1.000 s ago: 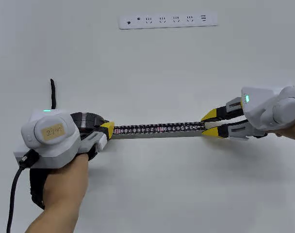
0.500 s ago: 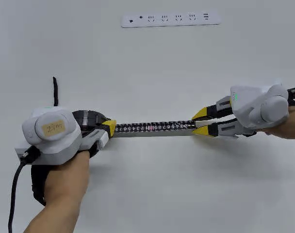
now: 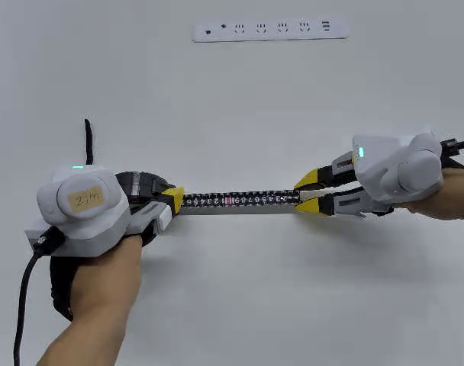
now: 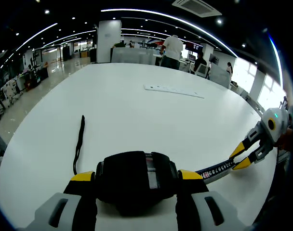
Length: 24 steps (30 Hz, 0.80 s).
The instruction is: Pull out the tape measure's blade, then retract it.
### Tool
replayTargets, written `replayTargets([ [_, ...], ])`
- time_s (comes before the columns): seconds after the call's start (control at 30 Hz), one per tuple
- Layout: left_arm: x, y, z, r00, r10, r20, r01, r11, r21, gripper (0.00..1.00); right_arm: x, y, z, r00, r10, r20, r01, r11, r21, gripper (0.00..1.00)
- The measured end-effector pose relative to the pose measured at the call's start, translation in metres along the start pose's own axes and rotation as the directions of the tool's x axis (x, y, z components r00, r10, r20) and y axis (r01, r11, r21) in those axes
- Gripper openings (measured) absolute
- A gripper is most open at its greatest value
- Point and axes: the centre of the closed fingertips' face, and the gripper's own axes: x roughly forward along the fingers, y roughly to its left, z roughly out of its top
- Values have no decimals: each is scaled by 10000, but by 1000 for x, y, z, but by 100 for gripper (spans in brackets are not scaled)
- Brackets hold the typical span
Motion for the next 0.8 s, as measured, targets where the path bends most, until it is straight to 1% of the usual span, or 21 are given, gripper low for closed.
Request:
replayTargets([
  [0.8,1,-1,0,10000,-84,-53,84,9999,64,63,15,0,12,9997,118,200,-120,9999,71,13],
])
